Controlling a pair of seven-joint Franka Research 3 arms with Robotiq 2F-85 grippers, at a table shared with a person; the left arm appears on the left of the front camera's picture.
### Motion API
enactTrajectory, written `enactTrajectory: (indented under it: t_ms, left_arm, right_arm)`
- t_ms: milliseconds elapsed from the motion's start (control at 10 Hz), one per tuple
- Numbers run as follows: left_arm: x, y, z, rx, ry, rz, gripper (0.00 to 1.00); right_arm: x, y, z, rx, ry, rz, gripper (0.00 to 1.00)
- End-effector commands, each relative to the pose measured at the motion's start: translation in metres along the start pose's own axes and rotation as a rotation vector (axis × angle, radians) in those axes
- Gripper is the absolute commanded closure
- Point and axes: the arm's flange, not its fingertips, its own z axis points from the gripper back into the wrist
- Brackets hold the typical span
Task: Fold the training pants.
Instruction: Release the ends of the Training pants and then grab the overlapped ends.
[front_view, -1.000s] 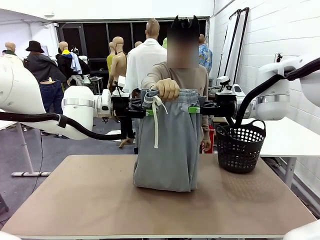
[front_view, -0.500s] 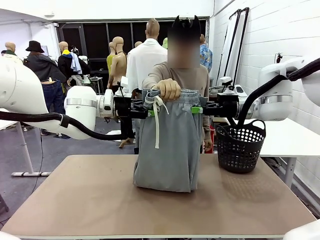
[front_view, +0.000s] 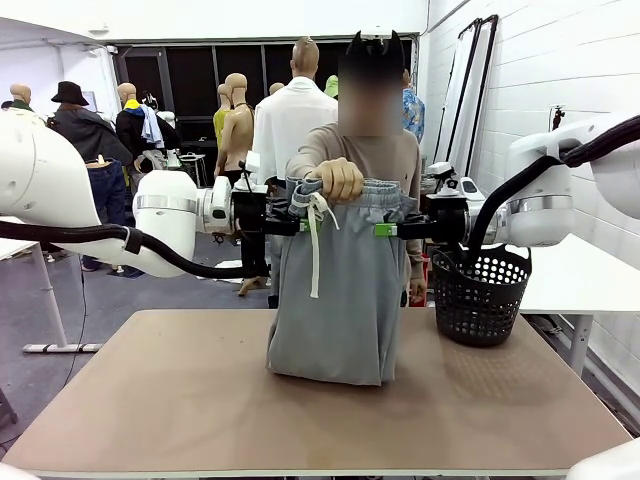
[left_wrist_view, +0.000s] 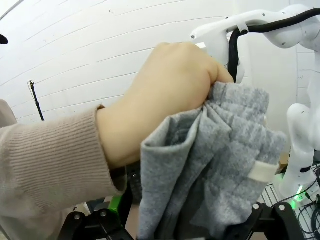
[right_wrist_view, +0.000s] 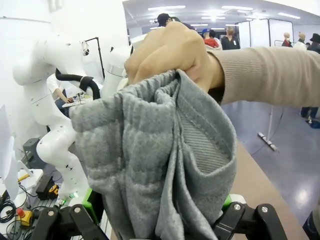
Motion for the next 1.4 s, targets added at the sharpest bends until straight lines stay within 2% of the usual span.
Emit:
enactTrajectory:
  t_ms: [0, 400, 900, 1100, 1300]
  left_arm:
    - [0.008, 0.008, -0.013, -0.017, 0.006, 0.036, 0.0]
    - [0.005, 0.011, -0.025, -0.038, 0.016, 0.097, 0.0]
    - [0.01, 0.005, -0.026, -0.046, 0.031, 0.116, 0.0]
    - [0.012, 0.003, -0.03, 0.016, 0.05, 0.126, 0.0]
    - [0.015, 0.004, -0.035, 0.063, 0.023, 0.14, 0.0]
  right_arm:
    - [0.002, -0.006, -0.008, -0.013, -0.003, -0.011, 0.0]
    - [0.01, -0.013, -0.017, -0.022, -0.004, 0.02, 0.0]
    - [0.021, -0.018, -0.022, -0.03, 0.014, 0.058, 0.0]
    - [0.021, -0.018, -0.024, -0.028, 0.015, 0.069, 0.0]
    - [0.021, -0.02, -0.027, -0.022, 0.019, 0.072, 0.0]
